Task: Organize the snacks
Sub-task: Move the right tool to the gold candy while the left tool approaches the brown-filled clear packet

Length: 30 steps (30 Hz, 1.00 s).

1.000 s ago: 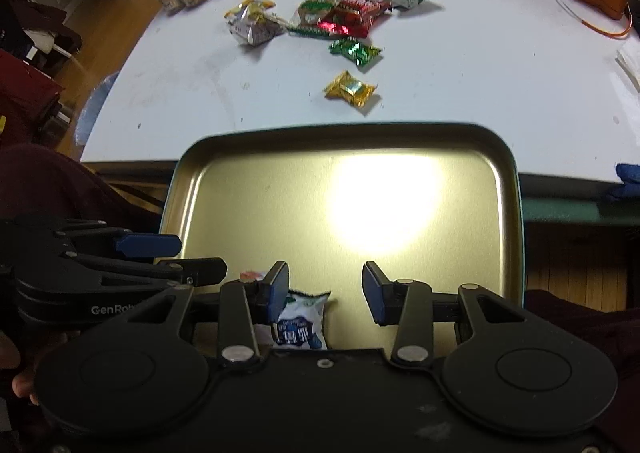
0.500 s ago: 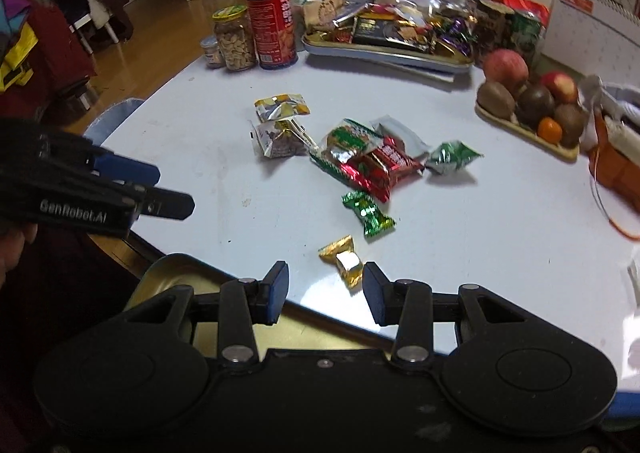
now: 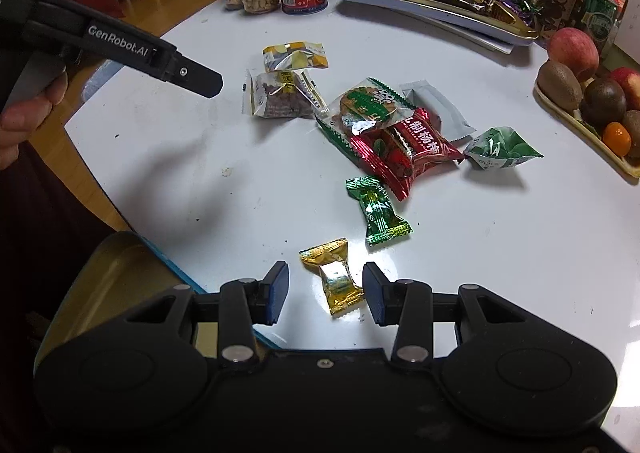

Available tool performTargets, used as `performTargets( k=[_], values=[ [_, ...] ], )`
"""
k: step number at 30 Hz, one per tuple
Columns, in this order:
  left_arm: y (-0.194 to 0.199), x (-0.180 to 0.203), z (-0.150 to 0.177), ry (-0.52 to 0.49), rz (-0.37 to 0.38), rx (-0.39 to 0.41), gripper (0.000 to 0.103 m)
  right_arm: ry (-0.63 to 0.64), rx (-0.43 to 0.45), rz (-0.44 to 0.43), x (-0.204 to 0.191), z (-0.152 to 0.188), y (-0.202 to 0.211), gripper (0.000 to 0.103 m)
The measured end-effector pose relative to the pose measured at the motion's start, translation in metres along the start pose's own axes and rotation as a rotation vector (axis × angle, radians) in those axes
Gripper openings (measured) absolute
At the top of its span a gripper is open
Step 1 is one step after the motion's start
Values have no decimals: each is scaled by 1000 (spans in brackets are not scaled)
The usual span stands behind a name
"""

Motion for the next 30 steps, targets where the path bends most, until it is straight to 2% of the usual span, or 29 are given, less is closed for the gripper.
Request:
performTargets(
  k=[2,6,17,26,28,29,30],
  values=[
    [-5,-2,1,19,5,-25,57,13,-1,-16,2,-2,-3,44],
    [-7,0,0,9,-7,-20,57,24,4,-68,3,-6,-5,44],
    [-14,-7,-3,71,-11,-34,57,81,-51,-42,-1,1,-18,44],
    [-11,-13,-6,107,-10,-22,57,109,-55,-43,-8,-3,-27,43],
    [-11,-15,-6,116,-8,-20,57,100,-71,-37,-7,-3,-31,34],
    [-10,-16,-7,122,-5,-19,57,100,-80,-38,-7,-3,-33,21],
    [-10,-17,-7,128,-4,-19,57,101,-75,-31,-6,-2,-33,21]
  ],
)
Point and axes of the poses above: each gripper's, at about its wrist camera, not at the fingertips, and y roughly against the way its jaws point, x to its right, z to its underside, the point moved 4 cm from there along -y, roughly the way its jaws point, and after that the axes turned 2 degrees about y, right-handed, at the moved point
